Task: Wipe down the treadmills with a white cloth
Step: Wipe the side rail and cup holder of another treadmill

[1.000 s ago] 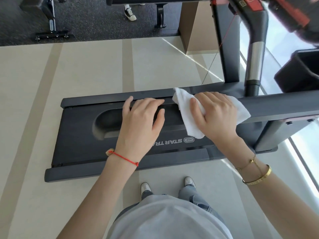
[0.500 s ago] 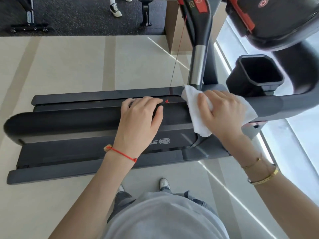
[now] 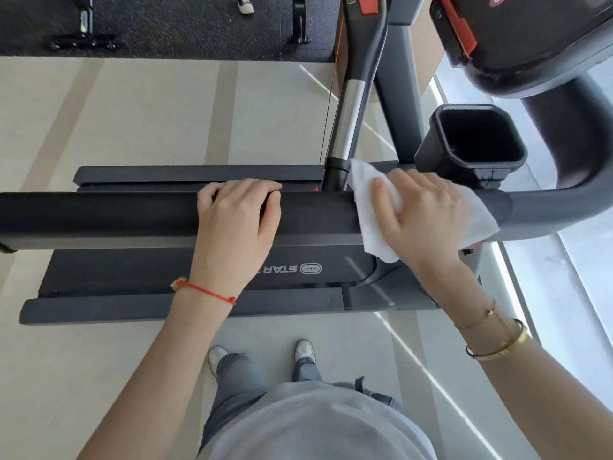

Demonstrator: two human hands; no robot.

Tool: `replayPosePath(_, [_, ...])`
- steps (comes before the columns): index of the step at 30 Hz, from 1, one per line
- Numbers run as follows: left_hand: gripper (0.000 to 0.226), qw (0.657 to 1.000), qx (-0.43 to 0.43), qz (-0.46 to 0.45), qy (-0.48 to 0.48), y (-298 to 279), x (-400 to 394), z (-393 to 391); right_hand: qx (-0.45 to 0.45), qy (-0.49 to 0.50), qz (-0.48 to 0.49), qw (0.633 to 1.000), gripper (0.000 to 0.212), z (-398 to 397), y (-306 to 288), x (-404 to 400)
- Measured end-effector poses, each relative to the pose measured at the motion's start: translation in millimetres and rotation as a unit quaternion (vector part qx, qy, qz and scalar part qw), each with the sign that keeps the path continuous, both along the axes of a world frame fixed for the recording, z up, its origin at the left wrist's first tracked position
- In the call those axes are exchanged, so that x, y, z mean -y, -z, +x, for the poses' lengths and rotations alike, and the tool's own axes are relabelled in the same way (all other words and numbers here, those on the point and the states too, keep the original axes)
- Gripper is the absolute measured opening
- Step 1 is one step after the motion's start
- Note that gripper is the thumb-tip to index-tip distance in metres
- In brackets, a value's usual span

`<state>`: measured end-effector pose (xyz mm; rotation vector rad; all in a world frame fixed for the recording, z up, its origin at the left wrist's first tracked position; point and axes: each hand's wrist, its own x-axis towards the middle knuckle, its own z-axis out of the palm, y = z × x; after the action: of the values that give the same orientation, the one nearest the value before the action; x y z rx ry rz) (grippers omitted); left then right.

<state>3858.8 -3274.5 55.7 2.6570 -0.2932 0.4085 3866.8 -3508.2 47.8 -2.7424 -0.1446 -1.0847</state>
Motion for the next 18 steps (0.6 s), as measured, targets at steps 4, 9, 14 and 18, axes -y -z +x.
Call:
replayPosePath(4, [0.029,1.000,0.009,0.008,-0.011,3.0,6.5,0.1,0.008,-0.046,-0.022,0.999,0.038,2.1,7.6,-40.1])
replayPosePath(9, [0.028,1.000,0.015,0.000,-0.013,5.4,7.2,1.5,0.019,-0.117,-0.028,0.993,0.037,0.8,9.3,-23.6])
replayPosePath(14, [0.025,1.000,0.022,-0.006,-0.005,5.6,6.3,2.3,-0.007,-0.030,-0.008,0.999,0.041,-1.4,3.9,19.5])
replayPosePath(18, [0.025,1.000,0.015,-0.011,0.007,3.6,3.7,2.7,-0.088,0.087,0.026,0.992,0.043,7.0,-6.3,18.2])
